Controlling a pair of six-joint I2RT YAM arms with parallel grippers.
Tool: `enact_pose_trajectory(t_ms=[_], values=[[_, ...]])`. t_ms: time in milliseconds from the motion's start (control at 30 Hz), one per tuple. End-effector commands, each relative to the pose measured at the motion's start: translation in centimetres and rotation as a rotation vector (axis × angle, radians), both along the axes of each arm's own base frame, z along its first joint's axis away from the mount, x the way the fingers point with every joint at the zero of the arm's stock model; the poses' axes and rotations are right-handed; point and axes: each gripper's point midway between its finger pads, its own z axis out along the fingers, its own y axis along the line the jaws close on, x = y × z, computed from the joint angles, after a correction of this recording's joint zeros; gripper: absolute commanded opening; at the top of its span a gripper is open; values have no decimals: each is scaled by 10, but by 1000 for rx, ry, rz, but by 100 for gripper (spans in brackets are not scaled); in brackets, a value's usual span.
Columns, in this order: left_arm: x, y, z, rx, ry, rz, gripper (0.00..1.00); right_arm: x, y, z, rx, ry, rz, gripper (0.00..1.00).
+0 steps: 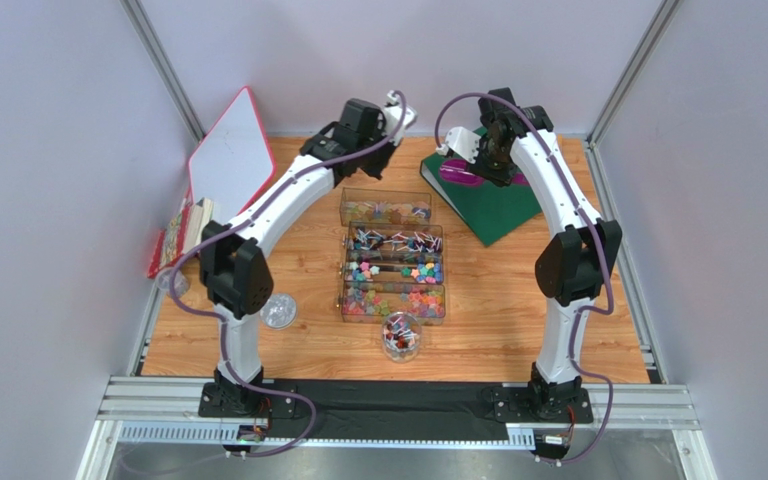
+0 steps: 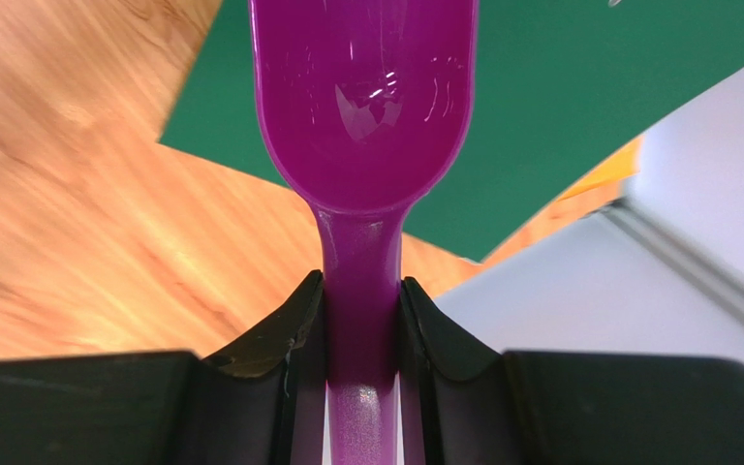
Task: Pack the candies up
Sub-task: Adjust the storage box at the center of the board.
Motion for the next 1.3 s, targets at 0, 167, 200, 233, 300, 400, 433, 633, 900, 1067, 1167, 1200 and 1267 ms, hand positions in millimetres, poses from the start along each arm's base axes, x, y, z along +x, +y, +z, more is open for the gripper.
enact_pose_trajectory(t_ms=[0,167,200,233,300,400,433,633,900,1067,1167,1200,1267], values=[[4,84,-28,135,1,196,2,-24,-5,9,-222,114,157,0],[-9,133,-74,230,52,279,0,-42,12,4,-294,192,247,0],[-10,135,-80,227,68,281,0,-42,13,5,-313,192,253,0],[-12,137,-85,229,79,280,0,-42,16,7,-319,194,260,0],[-12,139,-95,242,99,280,0,-45,22,3,-338,222,271,0],[-12,139,-105,244,118,294,0,-42,32,8,-317,204,262,0],[-12,139,-108,246,123,299,0,-43,32,5,-321,215,258,0],[-10,137,-123,245,155,312,0,-47,37,-6,-298,243,236,0],[5,131,-146,237,188,341,0,-48,40,-14,-266,256,208,0],[14,116,-158,219,221,292,0,-50,41,-19,-248,268,206,0],[10,107,-154,200,227,260,0,-50,40,-21,-243,268,199,0],[5,105,-155,194,236,251,0,-50,40,-21,-242,267,196,0],[-2,96,-151,176,240,225,0,-50,38,-22,-249,272,192,0]])
